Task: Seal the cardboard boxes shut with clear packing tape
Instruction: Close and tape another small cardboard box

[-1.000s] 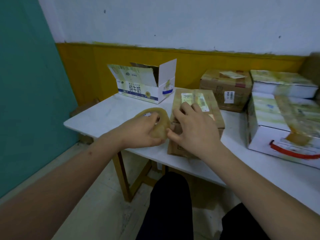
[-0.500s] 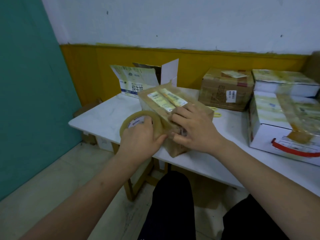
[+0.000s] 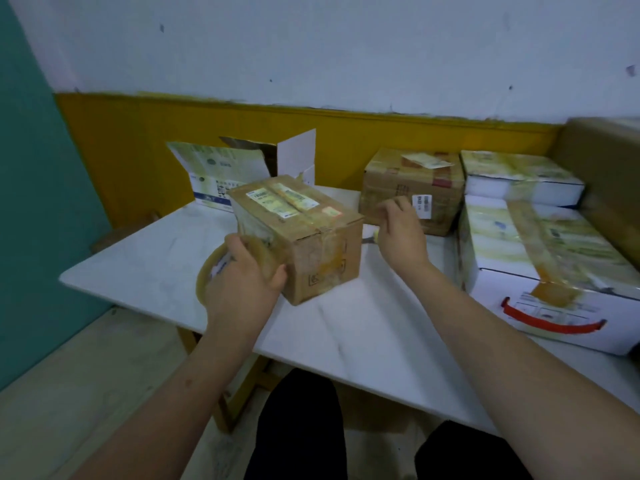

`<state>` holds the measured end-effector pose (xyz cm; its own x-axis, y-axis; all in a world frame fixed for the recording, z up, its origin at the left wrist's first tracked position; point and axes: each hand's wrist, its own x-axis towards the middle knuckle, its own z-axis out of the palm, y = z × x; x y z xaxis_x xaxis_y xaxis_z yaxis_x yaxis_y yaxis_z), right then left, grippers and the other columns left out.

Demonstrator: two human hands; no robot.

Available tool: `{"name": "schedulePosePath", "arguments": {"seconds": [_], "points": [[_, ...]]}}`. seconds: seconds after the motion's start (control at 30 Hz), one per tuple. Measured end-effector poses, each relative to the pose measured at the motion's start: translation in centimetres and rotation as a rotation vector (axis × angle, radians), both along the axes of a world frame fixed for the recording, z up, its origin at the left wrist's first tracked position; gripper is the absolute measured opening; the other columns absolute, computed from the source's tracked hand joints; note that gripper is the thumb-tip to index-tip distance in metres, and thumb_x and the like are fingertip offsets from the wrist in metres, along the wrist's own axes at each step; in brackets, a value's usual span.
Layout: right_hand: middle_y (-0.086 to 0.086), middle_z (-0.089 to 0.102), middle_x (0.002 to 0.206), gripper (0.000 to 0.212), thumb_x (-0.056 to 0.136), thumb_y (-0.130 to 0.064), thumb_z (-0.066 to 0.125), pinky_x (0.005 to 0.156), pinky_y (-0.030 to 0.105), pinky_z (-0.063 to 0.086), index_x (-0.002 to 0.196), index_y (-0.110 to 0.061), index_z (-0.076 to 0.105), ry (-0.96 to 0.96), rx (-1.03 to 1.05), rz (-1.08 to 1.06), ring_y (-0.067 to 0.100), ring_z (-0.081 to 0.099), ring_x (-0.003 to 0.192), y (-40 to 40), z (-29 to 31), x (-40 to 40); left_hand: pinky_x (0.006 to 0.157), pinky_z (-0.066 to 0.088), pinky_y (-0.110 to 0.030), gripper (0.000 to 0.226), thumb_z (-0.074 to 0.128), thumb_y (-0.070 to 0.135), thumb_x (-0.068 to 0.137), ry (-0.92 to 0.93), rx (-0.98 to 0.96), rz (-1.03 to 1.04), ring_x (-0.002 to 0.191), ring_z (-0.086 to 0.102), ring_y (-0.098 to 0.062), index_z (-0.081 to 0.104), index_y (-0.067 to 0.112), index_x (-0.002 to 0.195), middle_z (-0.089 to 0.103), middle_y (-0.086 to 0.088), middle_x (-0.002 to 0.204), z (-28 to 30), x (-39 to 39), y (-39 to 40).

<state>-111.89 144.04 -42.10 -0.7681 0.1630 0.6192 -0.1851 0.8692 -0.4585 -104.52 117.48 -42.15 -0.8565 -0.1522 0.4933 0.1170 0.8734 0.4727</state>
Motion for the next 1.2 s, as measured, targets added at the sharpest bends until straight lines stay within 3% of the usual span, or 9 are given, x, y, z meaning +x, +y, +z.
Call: {"name": "schedulePosePath", "arguments": {"seconds": [0.2,0.3,0.43,0.53,0.63,0.77,0.87,1.0,1.2], "points": [[0.008,0.061,0.094,0.011,0.095,-0.009,0.051,0.078,0.037,0.051,0.093,-0.006,0.061,-0.734,0.391,-0.188,0.031,0.058,0.092,4.5,-1.0,-3.7,0.048,0.035,-0.027,0.060,0.072,0.044,0.086,-0.022,0.071,-0.098,0.057,0.050,-0.013,0.033,0.023,0.127,0.059,0.004,0.071,-0.6,-1.3,-0.4],[0.003,0.044,0.071,0.025,0.096,-0.005,0.048,0.077,0.036,0.051,0.071,-0.009,0.048,-0.742,0.506,-0.189,0.027,0.051,0.079,3.5,-0.3,-4.8,0.050,0.036,-0.027,0.064,0.075,0.040,0.085,-0.048,0.106,-0.134,0.057,0.047,-0.005,0.032,0.021,0.129,0.052,0.010,0.069,-0.6,-1.5,-0.7],[0.002,0.050,0.078,0.011,0.099,-0.013,0.051,0.073,0.032,0.051,0.093,-0.008,0.060,-0.840,0.494,-0.133,0.021,0.052,0.079,3.6,0.2,-5.5,0.059,0.035,-0.030,0.065,0.075,0.038,0.083,-0.042,0.137,-0.144,0.068,0.049,-0.014,0.033,0.020,0.129,0.059,0.005,0.080,-1.0,-1.2,-0.8],[0.002,0.053,0.072,0.026,0.094,-0.027,0.061,0.053,0.027,0.041,0.075,-0.011,0.055,-0.814,0.527,-0.185,0.017,0.051,0.064,3.5,0.8,-4.7,0.065,0.036,-0.030,0.059,0.073,0.036,0.086,-0.017,0.151,-0.169,0.073,0.050,-0.015,0.034,0.020,0.127,0.061,0.003,0.084,-1.1,-0.9,-1.0],[0.003,0.066,0.074,0.021,0.090,-0.031,0.064,0.058,0.027,0.050,0.080,-0.012,0.061,-0.762,0.422,-0.276,0.018,0.066,0.065,3.3,2.4,-3.2,0.066,0.036,-0.029,0.052,0.070,0.036,0.089,-0.007,0.139,-0.197,0.075,0.050,-0.013,0.036,0.021,0.127,0.059,0.005,0.088,-1.0,-0.6,-1.0],[0.009,0.052,0.069,0.044,0.094,-0.040,0.063,0.048,0.027,0.033,0.071,-0.004,0.051,-0.391,0.175,-0.400,0.024,0.050,0.057,1.7,9.1,-0.2,0.051,0.035,-0.027,0.052,0.065,0.038,0.093,-0.010,0.096,-0.224,0.068,0.054,-0.014,0.037,0.024,0.135,0.056,0.007,0.087,-0.8,-0.5,-1.2],[0.012,0.058,0.084,0.041,0.094,-0.045,0.061,0.056,0.031,0.032,0.090,-0.004,0.061,-0.149,0.098,-0.191,0.031,0.056,0.078,-4.0,13.4,0.3,0.048,0.040,-0.024,0.051,0.061,0.038,0.096,-0.026,0.046,-0.243,0.065,0.053,-0.013,0.037,0.026,0.138,0.052,0.010,0.083,-0.9,-0.4,-1.1],[0.004,0.058,0.073,0.034,0.096,-0.045,0.060,0.058,0.029,0.036,0.081,-0.014,0.064,-0.265,-0.037,0.316,0.017,0.050,0.066,-14.6,10.6,-1.3,0.053,0.053,-0.037,0.048,0.052,0.034,0.100,-0.099,-0.099,-0.300,0.062,0.060,-0.018,0.035,0.022,0.143,0.061,0.003,0.075,-0.7,-1.2,-1.1],[0.018,0.066,0.092,0.052,0.096,-0.052,0.055,0.061,0.030,0.038,0.094,-0.002,0.069,-0.232,-0.035,0.363,0.026,0.060,0.082,-16.5,6.8,-2.7,0.051,0.046,-0.035,0.028,0.050,0.033,0.101,-0.105,-0.407,-0.359,0.065,0.058,-0.024,0.046,0.019,0.125,0.053,0.001,0.069,1.2,-2.6,-3.5]]}}
